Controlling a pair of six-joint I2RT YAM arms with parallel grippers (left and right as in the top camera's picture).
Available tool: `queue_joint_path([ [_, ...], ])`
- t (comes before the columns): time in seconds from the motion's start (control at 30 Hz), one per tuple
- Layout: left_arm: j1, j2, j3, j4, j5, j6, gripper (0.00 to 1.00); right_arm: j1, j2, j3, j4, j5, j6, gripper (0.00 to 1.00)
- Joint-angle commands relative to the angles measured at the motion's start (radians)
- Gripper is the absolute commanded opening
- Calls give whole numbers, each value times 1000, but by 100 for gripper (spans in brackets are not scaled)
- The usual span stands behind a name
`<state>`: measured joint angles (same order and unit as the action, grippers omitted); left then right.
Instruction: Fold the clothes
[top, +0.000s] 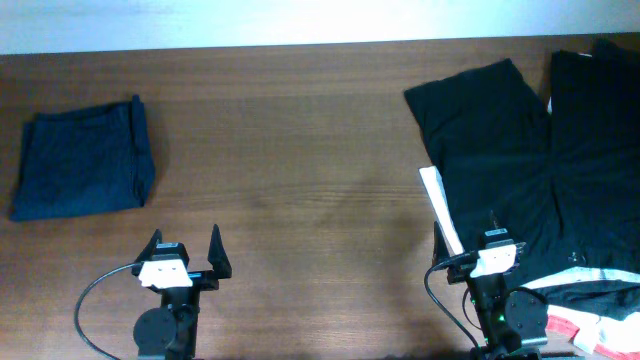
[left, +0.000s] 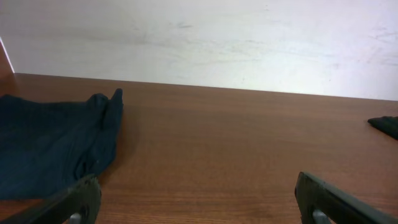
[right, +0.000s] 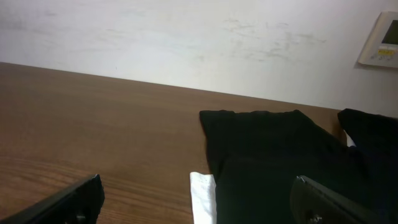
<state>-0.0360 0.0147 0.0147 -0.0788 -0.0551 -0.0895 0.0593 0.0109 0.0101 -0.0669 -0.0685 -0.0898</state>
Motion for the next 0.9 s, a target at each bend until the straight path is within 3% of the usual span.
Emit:
queue_joint_path([
  [0.0,6,-9,-5,-2,14,19,99,-7,-7,-5,-6,-3,-7,99],
  [0.73,6,-9,-5,-1,26,8,99,-7,-7,-5,-4,-14,-3,99],
  [0.87,6,-8,1,-3,60,8,99,-8,-7,-2,-4,-17,108,99],
])
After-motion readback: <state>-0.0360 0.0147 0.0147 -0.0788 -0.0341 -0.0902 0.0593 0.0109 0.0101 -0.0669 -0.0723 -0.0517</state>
